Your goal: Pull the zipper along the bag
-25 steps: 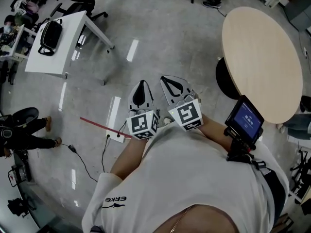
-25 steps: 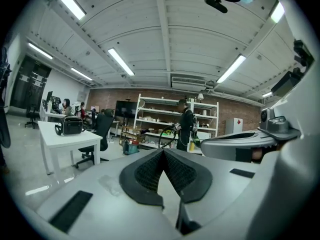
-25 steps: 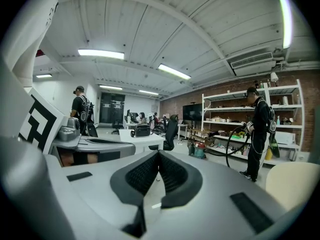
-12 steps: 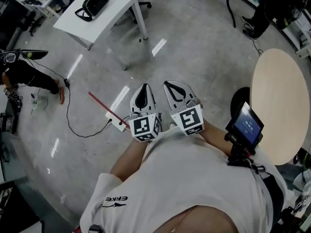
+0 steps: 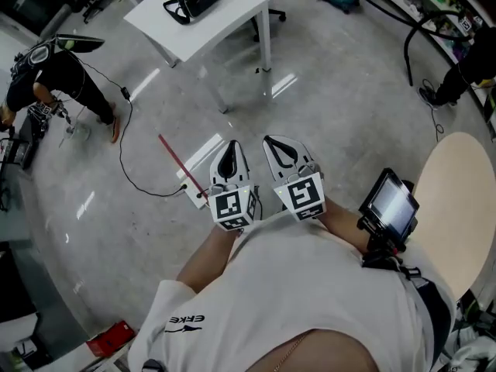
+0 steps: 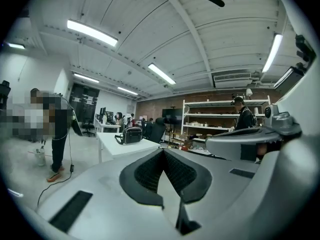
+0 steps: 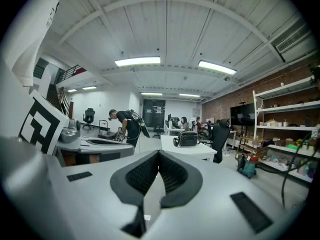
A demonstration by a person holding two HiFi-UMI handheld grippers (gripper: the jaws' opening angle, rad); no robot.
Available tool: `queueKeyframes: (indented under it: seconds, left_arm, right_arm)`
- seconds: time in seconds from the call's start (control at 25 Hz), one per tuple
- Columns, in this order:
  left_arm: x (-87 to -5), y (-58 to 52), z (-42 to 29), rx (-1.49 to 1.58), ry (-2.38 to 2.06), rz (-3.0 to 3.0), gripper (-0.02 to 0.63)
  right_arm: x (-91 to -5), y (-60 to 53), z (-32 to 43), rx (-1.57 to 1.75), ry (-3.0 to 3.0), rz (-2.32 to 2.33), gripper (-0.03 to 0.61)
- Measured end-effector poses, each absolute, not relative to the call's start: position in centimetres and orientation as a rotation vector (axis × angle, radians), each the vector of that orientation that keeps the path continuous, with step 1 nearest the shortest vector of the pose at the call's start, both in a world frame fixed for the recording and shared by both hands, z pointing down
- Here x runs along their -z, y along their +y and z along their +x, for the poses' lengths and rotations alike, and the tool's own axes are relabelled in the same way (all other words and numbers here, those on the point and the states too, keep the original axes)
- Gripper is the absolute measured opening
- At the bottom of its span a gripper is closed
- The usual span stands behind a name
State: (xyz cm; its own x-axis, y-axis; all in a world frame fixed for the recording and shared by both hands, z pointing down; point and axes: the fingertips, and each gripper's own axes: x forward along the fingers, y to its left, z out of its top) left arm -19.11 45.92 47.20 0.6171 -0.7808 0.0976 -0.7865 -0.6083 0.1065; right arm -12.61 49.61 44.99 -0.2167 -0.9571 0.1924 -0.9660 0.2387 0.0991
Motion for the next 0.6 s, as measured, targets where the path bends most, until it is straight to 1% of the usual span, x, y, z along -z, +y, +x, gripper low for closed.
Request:
queueKeyframes:
  seconds: [0.6]
  left_arm:
    - [-45.8, 35.5, -12.9, -0.033, -1.556, 2.620, 0.002]
  right_arm:
    - [-43.3, 38.5, -2.8, -0.041, -2.411, 1.775, 0.005]
